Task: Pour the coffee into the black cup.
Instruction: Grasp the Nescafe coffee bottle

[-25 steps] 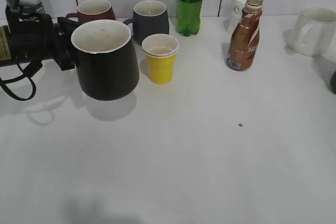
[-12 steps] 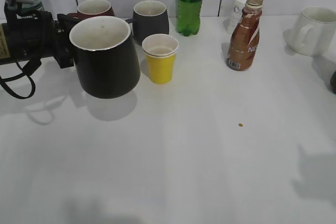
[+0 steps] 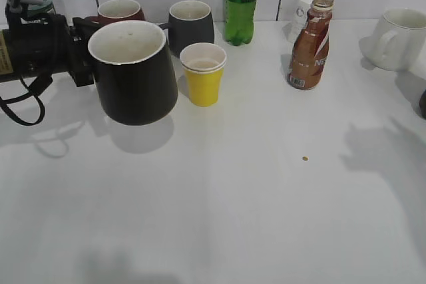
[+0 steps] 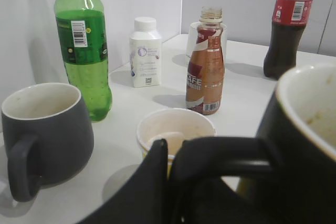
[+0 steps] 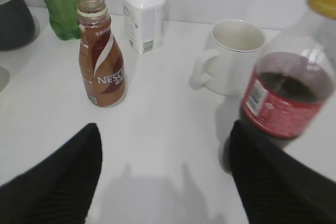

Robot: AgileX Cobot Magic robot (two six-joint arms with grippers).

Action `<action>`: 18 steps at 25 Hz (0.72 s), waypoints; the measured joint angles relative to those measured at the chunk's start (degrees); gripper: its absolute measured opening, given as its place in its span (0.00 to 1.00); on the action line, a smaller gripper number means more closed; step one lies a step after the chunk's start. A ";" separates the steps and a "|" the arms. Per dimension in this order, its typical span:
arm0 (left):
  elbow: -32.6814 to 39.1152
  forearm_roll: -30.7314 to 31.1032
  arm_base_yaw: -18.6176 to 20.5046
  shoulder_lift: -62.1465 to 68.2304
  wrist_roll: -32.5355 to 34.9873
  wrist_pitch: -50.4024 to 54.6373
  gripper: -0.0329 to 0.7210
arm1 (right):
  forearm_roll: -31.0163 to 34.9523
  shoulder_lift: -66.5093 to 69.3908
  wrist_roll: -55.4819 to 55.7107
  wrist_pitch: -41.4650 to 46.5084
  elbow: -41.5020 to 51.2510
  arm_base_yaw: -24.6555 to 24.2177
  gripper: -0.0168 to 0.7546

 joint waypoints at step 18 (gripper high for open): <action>0.00 0.07 0.00 0.00 0.00 0.00 0.10 | -0.38 29.46 10.53 -38.12 0.91 13.95 0.78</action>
